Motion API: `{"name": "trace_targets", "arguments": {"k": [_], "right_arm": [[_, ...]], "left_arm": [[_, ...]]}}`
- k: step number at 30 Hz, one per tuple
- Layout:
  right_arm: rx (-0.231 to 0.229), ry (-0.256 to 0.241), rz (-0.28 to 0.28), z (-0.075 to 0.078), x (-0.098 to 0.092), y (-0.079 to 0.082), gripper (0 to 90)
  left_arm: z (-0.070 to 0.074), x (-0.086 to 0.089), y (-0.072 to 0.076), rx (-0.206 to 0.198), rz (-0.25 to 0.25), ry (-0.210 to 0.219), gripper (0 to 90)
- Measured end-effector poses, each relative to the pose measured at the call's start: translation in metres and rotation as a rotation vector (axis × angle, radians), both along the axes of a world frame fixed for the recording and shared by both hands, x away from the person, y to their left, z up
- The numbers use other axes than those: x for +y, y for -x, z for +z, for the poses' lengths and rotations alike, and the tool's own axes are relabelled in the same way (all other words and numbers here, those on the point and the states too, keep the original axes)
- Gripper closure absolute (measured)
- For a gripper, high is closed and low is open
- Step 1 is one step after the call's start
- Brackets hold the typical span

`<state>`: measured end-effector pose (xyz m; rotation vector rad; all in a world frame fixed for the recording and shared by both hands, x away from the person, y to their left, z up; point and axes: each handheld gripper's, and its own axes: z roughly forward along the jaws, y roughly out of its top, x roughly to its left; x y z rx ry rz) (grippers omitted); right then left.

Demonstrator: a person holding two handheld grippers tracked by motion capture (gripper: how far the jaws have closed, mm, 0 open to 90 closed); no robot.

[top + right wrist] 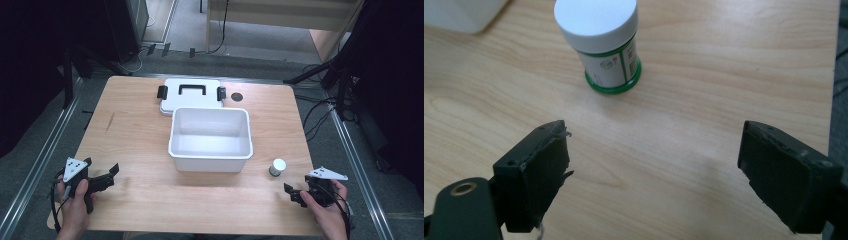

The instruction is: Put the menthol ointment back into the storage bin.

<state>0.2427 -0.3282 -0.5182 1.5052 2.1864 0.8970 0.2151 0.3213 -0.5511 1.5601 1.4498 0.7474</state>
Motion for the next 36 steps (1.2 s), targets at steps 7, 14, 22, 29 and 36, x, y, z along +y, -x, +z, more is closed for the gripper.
{"name": "trace_targets", "arguments": {"k": [7, 14, 22, 29, 36], "right_arm": [[0.152, 0.092, 0.047, 0.014, 0.015, -0.011, 13.6], [0.315, 0.233, 0.115, 0.018, 0.026, -0.019, 13.6], [0.419, 0.336, 0.153, 0.020, 0.033, -0.026, 13.6], [0.491, 0.372, 0.152, 0.026, 0.040, -0.034, 13.5], [0.515, 0.431, 0.155, 0.033, 0.047, -0.045, 13.6]], "left_arm": [[0.000, 0.001, -0.001, 0.003, 0.000, 0.012, 0.3], [0.000, 0.000, -0.002, 0.008, -0.006, 0.006, 0.3], [0.000, 0.001, -0.002, 0.009, -0.016, 0.012, 0.3], [0.000, 0.000, -0.003, 0.015, -0.027, 0.013, 0.3], [0.000, 0.000, -0.003, 0.015, -0.021, 0.012, 0.3]]}}
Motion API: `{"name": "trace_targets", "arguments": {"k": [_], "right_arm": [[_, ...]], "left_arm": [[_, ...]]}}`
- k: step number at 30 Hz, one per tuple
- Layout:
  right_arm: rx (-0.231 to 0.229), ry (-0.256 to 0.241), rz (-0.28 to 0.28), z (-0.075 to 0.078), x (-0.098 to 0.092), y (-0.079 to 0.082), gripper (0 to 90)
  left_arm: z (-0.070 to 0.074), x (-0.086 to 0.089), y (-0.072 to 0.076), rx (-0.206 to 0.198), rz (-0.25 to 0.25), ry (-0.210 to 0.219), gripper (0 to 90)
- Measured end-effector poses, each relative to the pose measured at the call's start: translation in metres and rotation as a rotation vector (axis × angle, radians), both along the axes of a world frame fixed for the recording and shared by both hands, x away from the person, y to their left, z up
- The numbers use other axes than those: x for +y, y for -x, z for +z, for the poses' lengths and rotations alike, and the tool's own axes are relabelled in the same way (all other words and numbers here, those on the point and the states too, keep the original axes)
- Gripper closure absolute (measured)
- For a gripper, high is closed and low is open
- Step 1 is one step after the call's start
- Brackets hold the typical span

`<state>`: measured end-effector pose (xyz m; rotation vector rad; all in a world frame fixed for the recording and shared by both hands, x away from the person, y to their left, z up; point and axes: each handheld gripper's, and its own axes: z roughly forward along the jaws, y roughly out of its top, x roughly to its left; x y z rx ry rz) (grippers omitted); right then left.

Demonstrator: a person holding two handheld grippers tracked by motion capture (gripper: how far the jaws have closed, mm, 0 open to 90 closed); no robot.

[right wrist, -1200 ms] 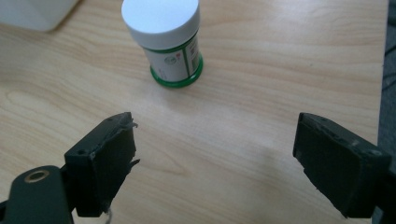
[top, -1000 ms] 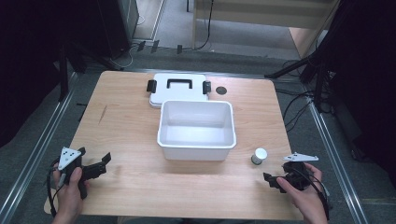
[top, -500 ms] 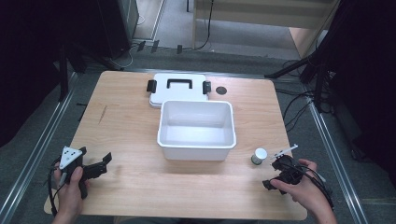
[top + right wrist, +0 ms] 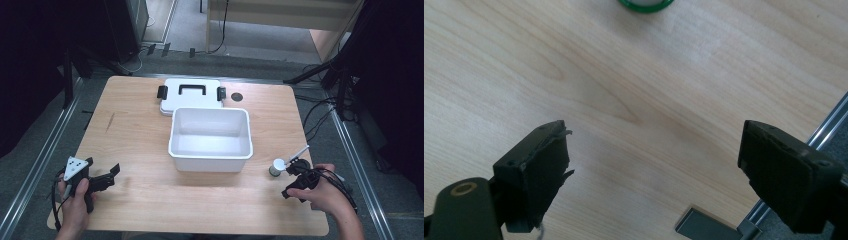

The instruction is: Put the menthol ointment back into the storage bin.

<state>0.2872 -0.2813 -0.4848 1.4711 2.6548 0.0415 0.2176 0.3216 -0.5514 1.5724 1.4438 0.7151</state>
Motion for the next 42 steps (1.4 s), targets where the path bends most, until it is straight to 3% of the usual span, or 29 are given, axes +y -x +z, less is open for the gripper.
{"name": "trace_targets", "arguments": {"k": [8, 20, 26, 30, 42], "right_arm": [[-0.005, 0.000, 0.039, 0.005, 0.014, -0.014, 14.7], [-0.002, -0.043, -0.026, 0.009, 0.025, -0.037, 23.9], [0.004, -0.041, -0.066, 0.002, 0.028, -0.051, 27.7], [0.017, -0.075, -0.086, -0.001, 0.030, -0.059, 33.7], [0.033, -0.091, -0.117, 0.001, 0.035, -0.067, 47.7]], "left_arm": [[0.000, 0.000, 0.000, 0.000, 0.001, 0.000, 0.3], [0.000, 0.001, 0.000, 0.001, 0.006, 0.011, 0.3], [0.000, 0.001, 0.000, 0.001, 0.007, 0.007, 0.3], [0.000, 0.001, 0.000, 0.005, 0.006, 0.006, 0.3], [0.000, 0.001, 0.000, 0.001, 0.007, 0.015, 0.3]]}}
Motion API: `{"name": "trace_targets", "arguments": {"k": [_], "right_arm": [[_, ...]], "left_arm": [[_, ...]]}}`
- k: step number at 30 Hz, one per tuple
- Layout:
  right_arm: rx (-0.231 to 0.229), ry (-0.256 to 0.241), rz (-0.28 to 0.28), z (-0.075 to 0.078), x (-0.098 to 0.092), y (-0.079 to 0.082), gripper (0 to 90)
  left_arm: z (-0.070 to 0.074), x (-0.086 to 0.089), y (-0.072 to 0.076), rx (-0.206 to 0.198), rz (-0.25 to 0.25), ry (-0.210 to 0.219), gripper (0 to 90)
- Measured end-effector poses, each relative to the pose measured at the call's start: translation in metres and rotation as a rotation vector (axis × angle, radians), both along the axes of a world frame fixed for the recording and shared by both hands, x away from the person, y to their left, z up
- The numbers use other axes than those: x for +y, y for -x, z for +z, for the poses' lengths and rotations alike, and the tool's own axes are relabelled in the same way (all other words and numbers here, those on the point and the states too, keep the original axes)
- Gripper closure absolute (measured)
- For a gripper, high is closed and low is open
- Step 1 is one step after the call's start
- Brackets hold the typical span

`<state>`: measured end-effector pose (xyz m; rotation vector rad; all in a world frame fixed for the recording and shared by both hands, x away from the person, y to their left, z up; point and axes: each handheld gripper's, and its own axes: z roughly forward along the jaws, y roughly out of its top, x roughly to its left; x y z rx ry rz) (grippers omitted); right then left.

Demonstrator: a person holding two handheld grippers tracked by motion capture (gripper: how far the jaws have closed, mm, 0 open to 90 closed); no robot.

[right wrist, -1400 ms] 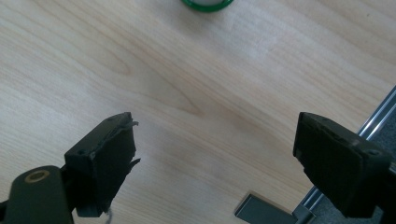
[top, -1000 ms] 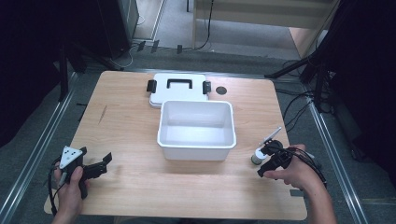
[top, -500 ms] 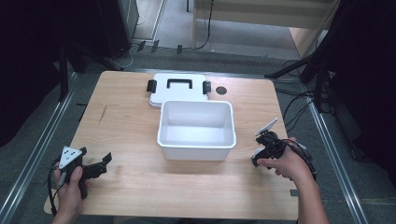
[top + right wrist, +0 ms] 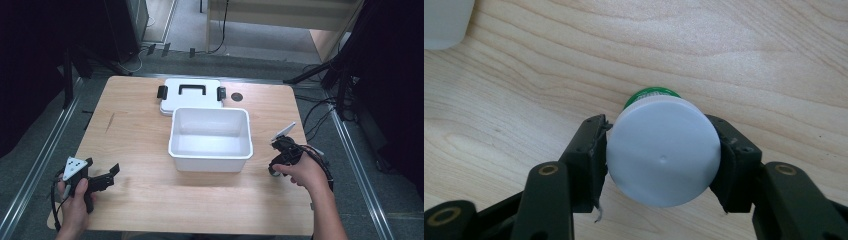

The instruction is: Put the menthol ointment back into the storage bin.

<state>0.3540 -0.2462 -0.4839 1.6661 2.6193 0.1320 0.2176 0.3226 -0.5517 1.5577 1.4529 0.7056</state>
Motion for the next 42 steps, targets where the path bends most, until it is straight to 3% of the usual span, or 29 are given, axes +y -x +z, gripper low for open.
{"name": "trace_targets", "arguments": {"k": [11, 28, 42], "right_arm": [[-0.003, 0.002, 0.030, 0.005, 0.001, -0.001, 51.4], [-0.040, 0.001, 0.134, 0.046, 0.016, -0.001, 51.5], [-0.051, -0.021, 0.133, 0.076, 0.028, -0.002, 51.5]], "left_arm": [[0.000, 0.000, 0.000, 0.004, -0.001, -0.005, 0.3], [0.000, 0.000, 0.000, 0.002, 0.000, -0.004, 0.3], [0.000, 0.000, 0.000, 0.002, -0.003, -0.005, 0.3]]}}
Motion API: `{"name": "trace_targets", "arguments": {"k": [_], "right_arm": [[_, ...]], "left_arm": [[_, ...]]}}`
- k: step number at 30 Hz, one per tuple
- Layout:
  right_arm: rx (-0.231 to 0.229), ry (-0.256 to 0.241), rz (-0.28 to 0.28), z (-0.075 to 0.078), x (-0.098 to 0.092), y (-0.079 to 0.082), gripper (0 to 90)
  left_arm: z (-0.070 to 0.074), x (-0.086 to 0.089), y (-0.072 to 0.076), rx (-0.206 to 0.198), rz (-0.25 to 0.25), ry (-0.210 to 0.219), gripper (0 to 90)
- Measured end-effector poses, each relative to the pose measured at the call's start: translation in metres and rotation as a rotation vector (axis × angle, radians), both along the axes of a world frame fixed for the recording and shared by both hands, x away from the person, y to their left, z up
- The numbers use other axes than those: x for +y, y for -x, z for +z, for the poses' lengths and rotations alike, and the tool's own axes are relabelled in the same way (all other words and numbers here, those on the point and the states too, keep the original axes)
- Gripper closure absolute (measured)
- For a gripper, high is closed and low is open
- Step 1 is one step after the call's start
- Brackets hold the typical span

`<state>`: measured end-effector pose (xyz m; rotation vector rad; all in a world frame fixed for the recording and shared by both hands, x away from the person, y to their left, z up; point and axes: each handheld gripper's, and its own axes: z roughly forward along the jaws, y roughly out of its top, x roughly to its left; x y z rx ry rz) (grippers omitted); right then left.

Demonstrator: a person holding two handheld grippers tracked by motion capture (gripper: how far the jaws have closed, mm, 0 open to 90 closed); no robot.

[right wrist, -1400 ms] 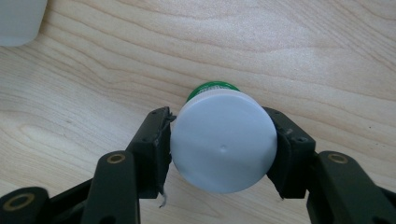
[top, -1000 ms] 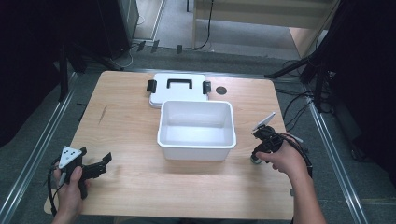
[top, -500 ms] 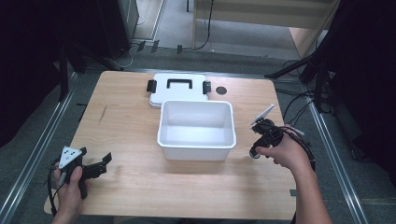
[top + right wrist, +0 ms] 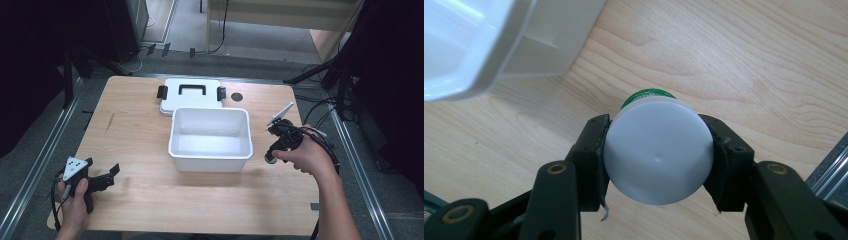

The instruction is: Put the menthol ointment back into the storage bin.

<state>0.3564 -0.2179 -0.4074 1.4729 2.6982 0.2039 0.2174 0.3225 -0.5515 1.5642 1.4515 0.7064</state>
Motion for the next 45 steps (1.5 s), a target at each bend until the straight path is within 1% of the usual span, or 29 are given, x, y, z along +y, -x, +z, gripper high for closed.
{"name": "trace_targets", "arguments": {"k": [3, 7, 14, 22, 27, 32, 33, 39, 45], "right_arm": [[-0.002, -0.007, -0.002, 0.006, 0.002, -0.001, 51.5], [0.002, -0.007, 0.010, 0.011, 0.006, -0.002, 51.5], [-0.006, -0.017, 0.026, 0.020, 0.014, -0.006, 51.5], [-0.010, -0.016, 0.047, 0.031, 0.022, -0.010, 51.5], [-0.003, -0.012, 0.042, 0.038, 0.027, -0.012, 51.5], [-0.018, 0.000, 0.059, 0.048, 0.031, -0.015, 51.6], [-0.018, 0.000, 0.052, 0.051, 0.032, -0.015, 51.5], [-0.035, 0.005, 0.062, 0.063, 0.037, -0.017, 51.6], [-0.039, 0.001, 0.077, 0.068, 0.046, -0.019, 51.6]], "left_arm": [[0.000, 0.000, 0.000, 0.000, -0.001, 0.000, 0.3], [0.000, 0.000, 0.000, 0.000, -0.001, -0.002, 0.3], [0.000, 0.000, 0.000, 0.003, -0.003, -0.002, 0.3], [0.000, 0.000, 0.000, 0.003, -0.001, 0.000, 0.3], [0.000, 0.000, 0.000, 0.003, -0.002, -0.003, 0.3], [0.000, 0.000, 0.000, 0.001, -0.001, -0.003, 0.3], [0.000, 0.000, 0.000, 0.001, -0.001, -0.003, 0.3], [0.000, 0.000, 0.000, 0.002, -0.002, -0.003, 0.3], [0.000, 0.000, 0.000, 0.002, -0.002, -0.003, 0.3]]}}
